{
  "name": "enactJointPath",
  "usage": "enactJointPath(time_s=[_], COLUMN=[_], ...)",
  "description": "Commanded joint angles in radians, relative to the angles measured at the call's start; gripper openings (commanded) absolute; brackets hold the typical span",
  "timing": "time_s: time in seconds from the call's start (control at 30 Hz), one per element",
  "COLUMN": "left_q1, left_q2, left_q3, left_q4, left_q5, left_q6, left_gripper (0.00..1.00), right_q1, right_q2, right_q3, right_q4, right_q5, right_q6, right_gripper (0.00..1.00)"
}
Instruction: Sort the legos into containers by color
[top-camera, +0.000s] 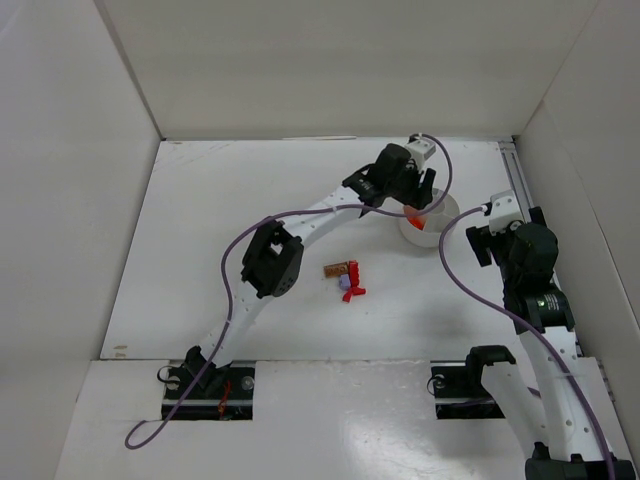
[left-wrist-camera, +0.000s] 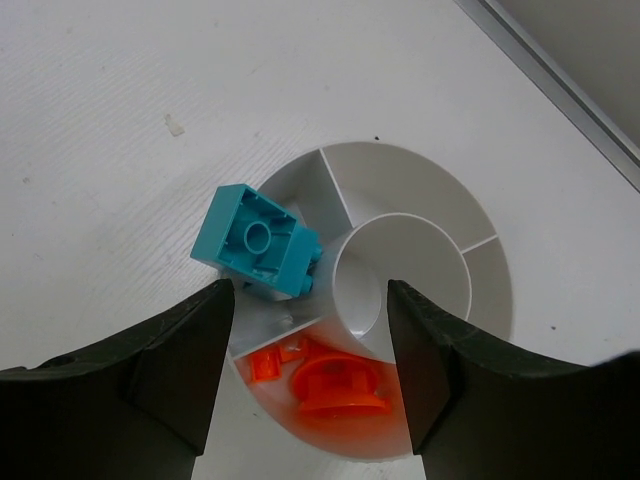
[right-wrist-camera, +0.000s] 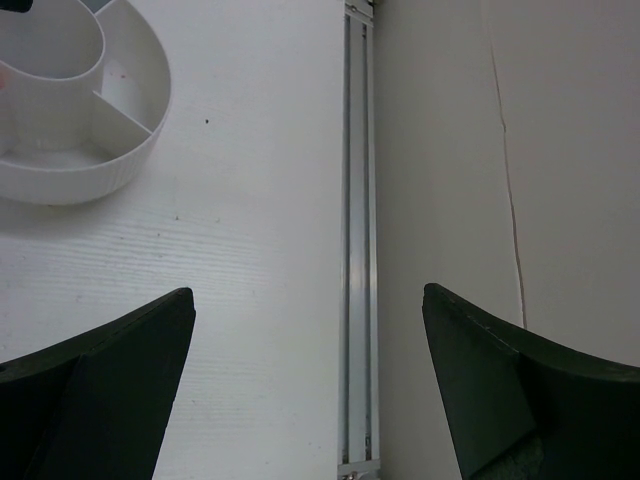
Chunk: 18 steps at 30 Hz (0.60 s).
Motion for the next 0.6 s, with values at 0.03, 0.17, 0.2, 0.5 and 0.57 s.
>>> enactJointPath(time_s=[0.03, 0.17, 0.2, 0.5, 0.57], left_q1=[-0.004, 0.016, 0.016, 0.078, 0.078], left_q2=[-0.109, -0.109, -0.118, -0.07, -0.05], left_q3=[-0.021, -0.021, -0.021, -0.015, 0.011], left_q4=[0.044, 0.055, 0.064, 0.151, 0.162], left_q5=[-0.02, -0.039, -0.039, 0.165, 0.182], left_q6=[0.011, 0.011, 0.002, -0.027, -0.027], left_gripper=[0.59, 0.59, 0.59, 0.62, 0.57], right_q1=[-0.006, -0.006, -0.006, -0.006, -0.006], right_q2=[-0.007, -0.007, -0.007, -0.007, -0.007], right_q3=[0.025, 0.025, 0.025, 0.025, 0.025], right_q4=[0.039, 0.039, 0.039, 0.039, 0.039], right_q5=[-0.014, -0.014, -0.014, -0.023, -0.023], right_q6=[-0.005, -0.014, -0.014, -0.014, -0.014], right_gripper=[1.0, 1.0, 1.0, 1.0, 1.0])
